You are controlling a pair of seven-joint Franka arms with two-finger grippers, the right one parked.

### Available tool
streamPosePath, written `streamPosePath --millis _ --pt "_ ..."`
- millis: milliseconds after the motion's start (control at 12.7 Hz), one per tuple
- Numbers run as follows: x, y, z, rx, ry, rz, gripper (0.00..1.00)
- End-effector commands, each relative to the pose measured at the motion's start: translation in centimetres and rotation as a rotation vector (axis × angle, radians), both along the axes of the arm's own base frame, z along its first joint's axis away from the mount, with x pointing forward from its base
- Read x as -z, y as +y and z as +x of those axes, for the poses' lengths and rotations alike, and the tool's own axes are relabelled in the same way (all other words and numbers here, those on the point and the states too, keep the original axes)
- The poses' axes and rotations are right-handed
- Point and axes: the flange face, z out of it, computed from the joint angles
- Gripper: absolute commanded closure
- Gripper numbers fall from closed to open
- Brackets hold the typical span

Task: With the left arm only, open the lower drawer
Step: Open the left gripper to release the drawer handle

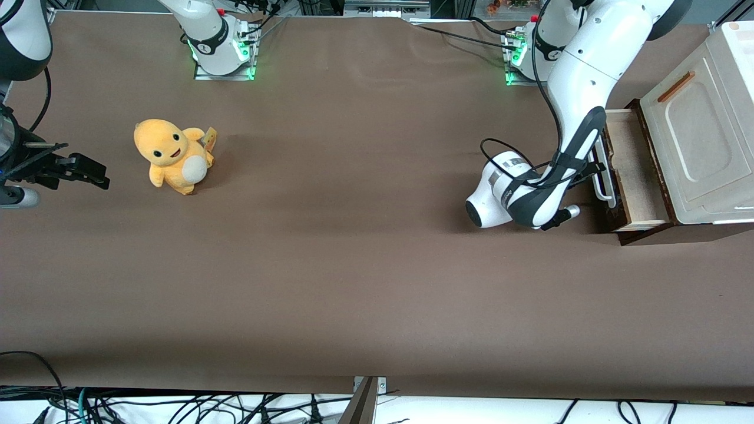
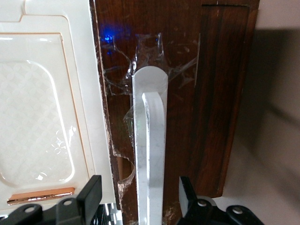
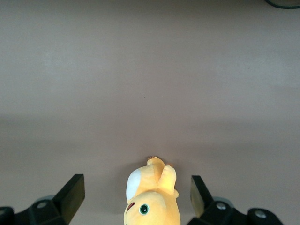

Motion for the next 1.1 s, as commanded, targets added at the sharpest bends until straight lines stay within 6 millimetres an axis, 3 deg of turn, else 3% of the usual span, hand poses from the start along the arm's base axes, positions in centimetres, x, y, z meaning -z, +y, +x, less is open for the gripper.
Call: streamPosePath --millis 0,157,236,551,1023 --pt "-1.6 -0.5 1.4 -0.057 -0.015 -0.055 0.24" --pt "-4.3 -1.7 3.5 -0.112 0.011 -0.19 0.21" --pt "-5.3 -2.2 4.1 -0.111 0.036 -0.23 0.0" --pt "-6.7 -2.8 4.9 -0.11 0.018 -0.254 0.0" --pt "-10.5 -2.8 7.0 -0.154 -0.048 -0.286 0.0"
